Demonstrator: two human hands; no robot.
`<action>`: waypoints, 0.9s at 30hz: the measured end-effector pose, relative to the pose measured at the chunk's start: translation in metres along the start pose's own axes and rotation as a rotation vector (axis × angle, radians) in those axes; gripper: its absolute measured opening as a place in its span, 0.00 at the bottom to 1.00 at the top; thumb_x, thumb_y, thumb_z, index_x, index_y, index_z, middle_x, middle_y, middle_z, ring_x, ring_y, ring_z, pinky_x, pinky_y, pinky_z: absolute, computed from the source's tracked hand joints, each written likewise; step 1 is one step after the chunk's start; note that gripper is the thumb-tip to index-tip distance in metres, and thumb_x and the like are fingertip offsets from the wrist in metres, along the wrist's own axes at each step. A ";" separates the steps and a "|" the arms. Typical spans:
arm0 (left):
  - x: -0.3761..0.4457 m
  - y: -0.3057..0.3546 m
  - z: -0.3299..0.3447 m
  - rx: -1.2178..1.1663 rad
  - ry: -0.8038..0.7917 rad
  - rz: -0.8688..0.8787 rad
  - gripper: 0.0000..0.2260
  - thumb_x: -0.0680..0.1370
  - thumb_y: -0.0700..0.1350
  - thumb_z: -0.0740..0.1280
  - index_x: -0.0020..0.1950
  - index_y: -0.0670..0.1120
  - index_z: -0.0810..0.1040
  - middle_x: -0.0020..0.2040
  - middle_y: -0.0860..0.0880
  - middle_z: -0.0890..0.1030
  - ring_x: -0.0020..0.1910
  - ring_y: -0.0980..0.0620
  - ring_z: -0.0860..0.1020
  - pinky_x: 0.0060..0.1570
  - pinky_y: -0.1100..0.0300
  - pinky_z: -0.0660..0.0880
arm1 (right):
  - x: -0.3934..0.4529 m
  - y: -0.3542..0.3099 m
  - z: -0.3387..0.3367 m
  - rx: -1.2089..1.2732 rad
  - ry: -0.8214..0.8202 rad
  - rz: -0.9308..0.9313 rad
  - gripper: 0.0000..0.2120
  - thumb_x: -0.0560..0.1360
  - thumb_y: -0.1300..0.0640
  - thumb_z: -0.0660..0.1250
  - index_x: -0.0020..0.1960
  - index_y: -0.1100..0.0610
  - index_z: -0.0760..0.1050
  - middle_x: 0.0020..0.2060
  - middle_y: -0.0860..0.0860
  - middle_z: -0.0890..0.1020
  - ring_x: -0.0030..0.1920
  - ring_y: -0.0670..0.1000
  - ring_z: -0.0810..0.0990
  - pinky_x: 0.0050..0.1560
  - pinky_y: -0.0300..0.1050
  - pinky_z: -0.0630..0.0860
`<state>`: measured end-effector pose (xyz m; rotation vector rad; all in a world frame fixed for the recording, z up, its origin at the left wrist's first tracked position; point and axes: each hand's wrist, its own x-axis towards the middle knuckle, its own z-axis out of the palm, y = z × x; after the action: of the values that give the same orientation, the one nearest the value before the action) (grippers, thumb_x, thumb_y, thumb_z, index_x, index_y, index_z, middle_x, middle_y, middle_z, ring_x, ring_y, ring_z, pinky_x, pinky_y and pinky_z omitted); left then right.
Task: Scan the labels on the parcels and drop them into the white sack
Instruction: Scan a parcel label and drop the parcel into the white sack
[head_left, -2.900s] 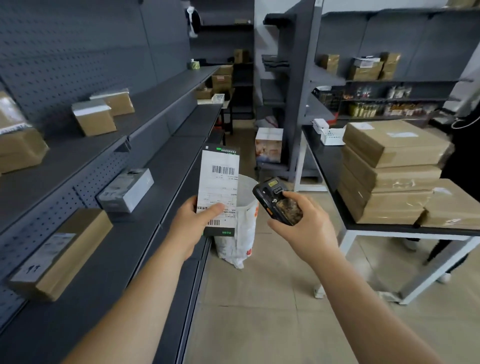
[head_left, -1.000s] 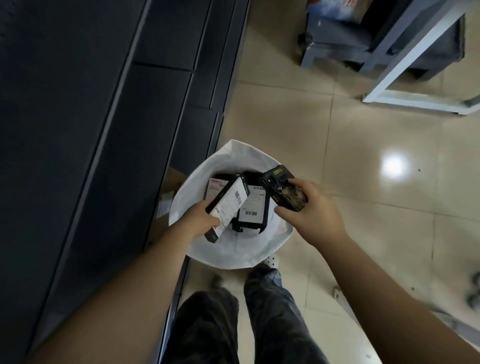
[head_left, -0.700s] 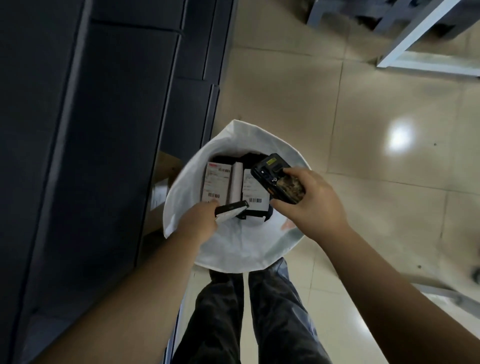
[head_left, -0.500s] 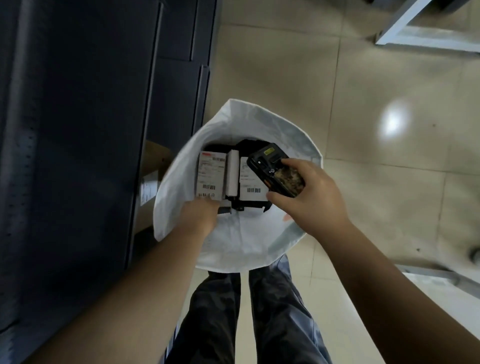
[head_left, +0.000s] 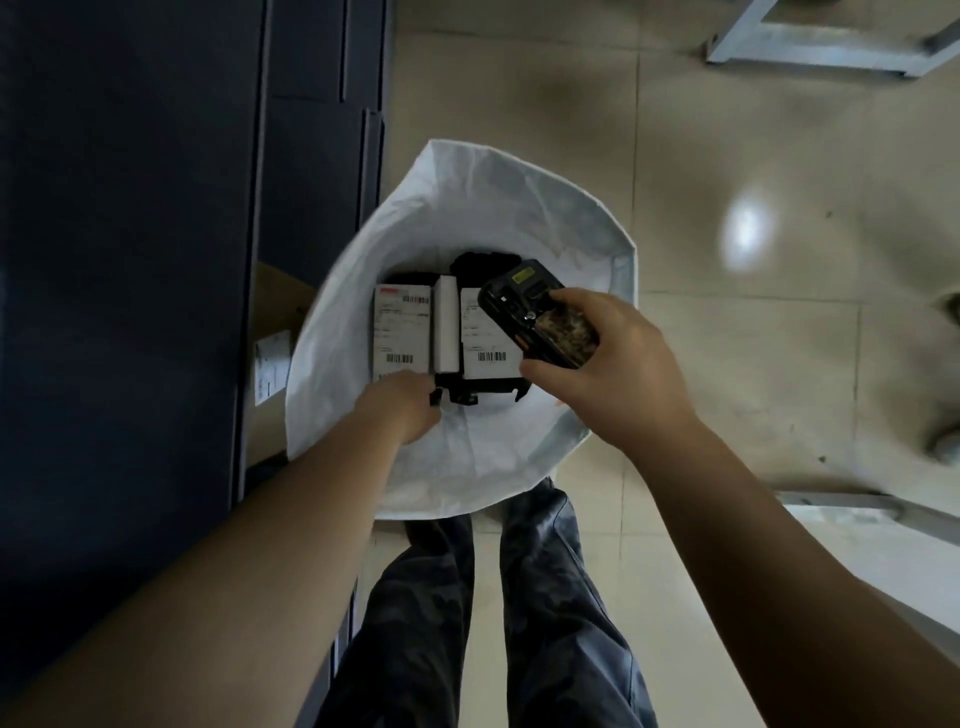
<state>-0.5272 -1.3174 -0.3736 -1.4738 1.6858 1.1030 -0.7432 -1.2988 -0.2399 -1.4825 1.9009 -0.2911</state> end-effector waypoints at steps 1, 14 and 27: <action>-0.010 0.000 -0.007 -0.082 0.052 0.002 0.17 0.81 0.50 0.61 0.67 0.45 0.73 0.62 0.45 0.77 0.56 0.46 0.76 0.54 0.54 0.74 | -0.005 -0.003 -0.003 0.005 0.001 -0.004 0.32 0.67 0.46 0.78 0.69 0.46 0.73 0.63 0.44 0.78 0.58 0.46 0.77 0.55 0.41 0.73; -0.245 0.028 -0.045 -0.672 0.845 0.163 0.13 0.79 0.43 0.69 0.63 0.50 0.77 0.59 0.60 0.75 0.58 0.67 0.72 0.55 0.76 0.64 | -0.071 -0.065 -0.095 0.029 -0.005 -0.278 0.31 0.66 0.46 0.79 0.67 0.44 0.74 0.57 0.43 0.78 0.54 0.44 0.75 0.52 0.41 0.71; -0.534 0.092 0.018 -0.745 1.438 -0.067 0.14 0.79 0.48 0.69 0.65 0.51 0.77 0.62 0.60 0.74 0.60 0.66 0.70 0.61 0.73 0.65 | -0.213 -0.174 -0.200 0.173 -0.168 -0.870 0.30 0.66 0.48 0.79 0.66 0.44 0.75 0.55 0.42 0.77 0.54 0.43 0.76 0.55 0.38 0.70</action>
<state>-0.5268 -1.0581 0.1019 -3.2649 2.0464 0.5553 -0.7167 -1.2060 0.0862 -2.0564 0.9770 -0.6728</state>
